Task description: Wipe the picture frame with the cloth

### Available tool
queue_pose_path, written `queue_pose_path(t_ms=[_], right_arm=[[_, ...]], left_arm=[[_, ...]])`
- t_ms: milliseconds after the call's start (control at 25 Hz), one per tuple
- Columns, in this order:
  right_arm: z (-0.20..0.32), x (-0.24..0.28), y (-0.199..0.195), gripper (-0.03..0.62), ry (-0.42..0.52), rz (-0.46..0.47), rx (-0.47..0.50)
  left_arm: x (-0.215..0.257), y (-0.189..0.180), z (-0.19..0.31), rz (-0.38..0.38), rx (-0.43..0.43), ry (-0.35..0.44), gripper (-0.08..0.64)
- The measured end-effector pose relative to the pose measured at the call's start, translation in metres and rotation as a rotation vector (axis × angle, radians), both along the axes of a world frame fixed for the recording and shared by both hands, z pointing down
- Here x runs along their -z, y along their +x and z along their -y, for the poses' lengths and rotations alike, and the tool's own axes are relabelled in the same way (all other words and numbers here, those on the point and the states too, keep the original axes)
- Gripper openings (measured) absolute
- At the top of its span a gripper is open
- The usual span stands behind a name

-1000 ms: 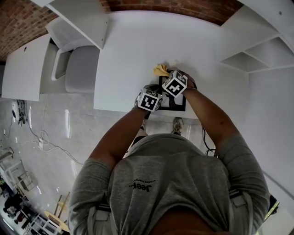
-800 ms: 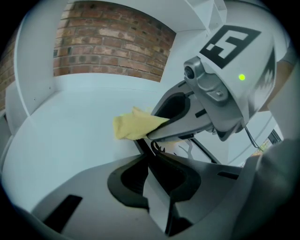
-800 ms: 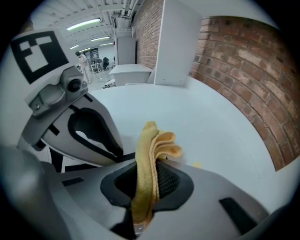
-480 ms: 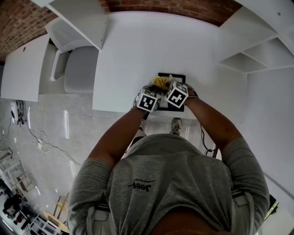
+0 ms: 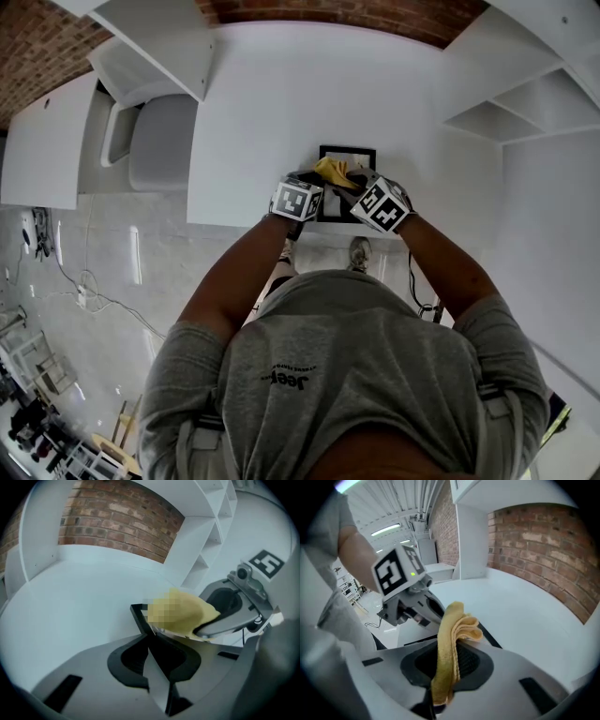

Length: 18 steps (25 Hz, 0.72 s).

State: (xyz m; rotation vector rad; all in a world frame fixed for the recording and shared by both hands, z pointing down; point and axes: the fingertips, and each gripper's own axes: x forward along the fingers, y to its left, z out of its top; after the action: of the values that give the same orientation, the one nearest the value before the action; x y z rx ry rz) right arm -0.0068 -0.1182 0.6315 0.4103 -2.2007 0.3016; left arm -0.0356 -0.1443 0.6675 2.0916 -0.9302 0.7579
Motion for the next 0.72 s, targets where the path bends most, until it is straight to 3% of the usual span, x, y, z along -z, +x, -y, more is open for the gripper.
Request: queue_pose_path(t_ms=[160, 360, 720], right_arm=[[-0.031, -0.001, 0.008, 0.058, 0.024, 0.016, 0.064], [-0.048, -0.013, 0.006, 0.058, 0.090, -0.090, 0.218], [-0.055, -0.026, -0.019, 0.058, 0.199, -0.171, 0.405]], left_arm=[[-0.003, -0.001, -0.001, -0.061, 0.013, -0.061, 0.067], [-0.008, -0.002, 0.001, -0.127, 0.014, -0.151, 0.074], [-0.011, -0.001, 0.001, -0.158, -0.011, -0.225, 0.080]])
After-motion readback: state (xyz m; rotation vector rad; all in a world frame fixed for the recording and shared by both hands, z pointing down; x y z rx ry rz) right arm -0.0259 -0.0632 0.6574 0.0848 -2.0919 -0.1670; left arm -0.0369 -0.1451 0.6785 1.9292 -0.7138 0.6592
